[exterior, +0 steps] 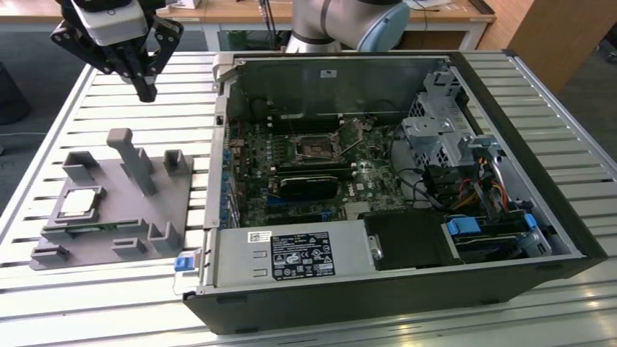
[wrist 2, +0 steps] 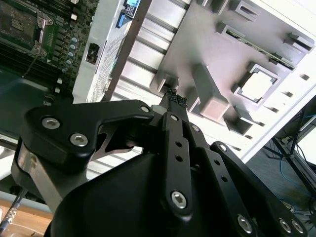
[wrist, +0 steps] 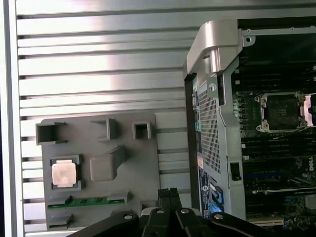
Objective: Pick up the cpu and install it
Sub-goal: 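Reach for the cpu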
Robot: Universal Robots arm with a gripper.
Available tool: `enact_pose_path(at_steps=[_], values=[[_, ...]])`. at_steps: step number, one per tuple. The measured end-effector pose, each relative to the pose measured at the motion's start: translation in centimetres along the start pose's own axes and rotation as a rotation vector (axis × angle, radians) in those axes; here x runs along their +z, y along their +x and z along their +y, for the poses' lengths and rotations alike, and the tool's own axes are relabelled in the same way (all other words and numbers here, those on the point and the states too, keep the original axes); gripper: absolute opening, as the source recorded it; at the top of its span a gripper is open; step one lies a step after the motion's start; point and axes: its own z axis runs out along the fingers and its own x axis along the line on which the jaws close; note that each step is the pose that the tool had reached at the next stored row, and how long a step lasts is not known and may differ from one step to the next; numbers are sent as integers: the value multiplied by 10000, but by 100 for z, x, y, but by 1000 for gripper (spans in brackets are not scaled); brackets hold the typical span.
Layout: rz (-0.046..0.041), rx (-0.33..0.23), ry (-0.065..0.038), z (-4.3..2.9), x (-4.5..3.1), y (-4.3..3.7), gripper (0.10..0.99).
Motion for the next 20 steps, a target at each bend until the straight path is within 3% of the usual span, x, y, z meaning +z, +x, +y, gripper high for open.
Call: enact_pose_path(at_steps=[20], values=[[0,1,0,-13,-1,178,106]])
